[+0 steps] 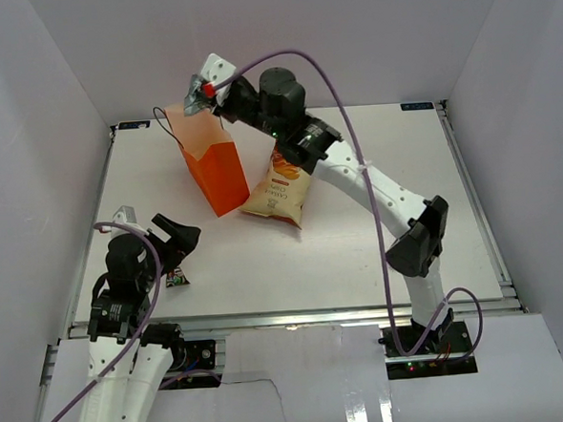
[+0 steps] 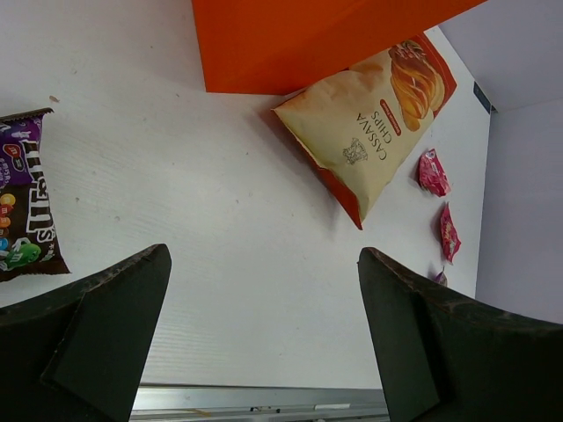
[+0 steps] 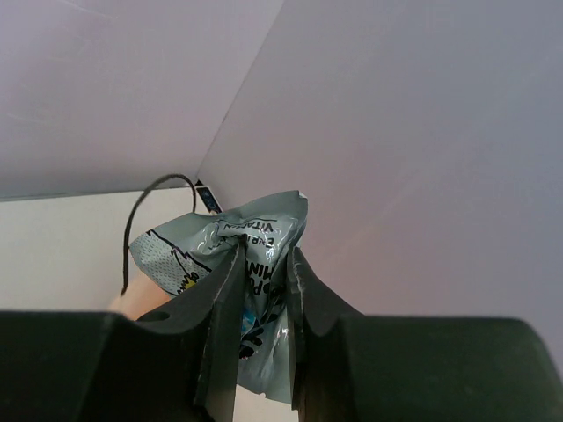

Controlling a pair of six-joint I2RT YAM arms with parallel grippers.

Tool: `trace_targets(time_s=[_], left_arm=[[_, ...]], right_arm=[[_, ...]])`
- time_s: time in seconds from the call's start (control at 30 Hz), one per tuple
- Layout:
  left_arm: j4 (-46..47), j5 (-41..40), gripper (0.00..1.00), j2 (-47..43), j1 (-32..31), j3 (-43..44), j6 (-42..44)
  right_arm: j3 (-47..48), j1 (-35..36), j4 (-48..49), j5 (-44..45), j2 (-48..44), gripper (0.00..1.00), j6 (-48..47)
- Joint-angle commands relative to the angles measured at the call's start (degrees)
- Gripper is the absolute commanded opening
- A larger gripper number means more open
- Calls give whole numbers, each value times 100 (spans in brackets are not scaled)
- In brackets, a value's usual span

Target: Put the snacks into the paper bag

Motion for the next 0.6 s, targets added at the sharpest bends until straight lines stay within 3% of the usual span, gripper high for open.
trace_targets(time_s=[0.0, 0.1, 0.4, 0.57], left_arm=[[-187, 72, 98, -151, 1, 20, -110], [-284, 63, 98, -291, 10, -6, -181], [-477, 19, 98, -354, 10, -24, -286], [-741, -569, 98, -117, 10, 64, -514]], right_arm=[[24, 301, 1354, 669, 407, 8, -207], [297, 389, 1662, 837, 680, 8, -418], [-63, 434, 1988, 1057, 1032, 8, -734], [-378, 434, 2014, 1241, 1111, 16, -919]])
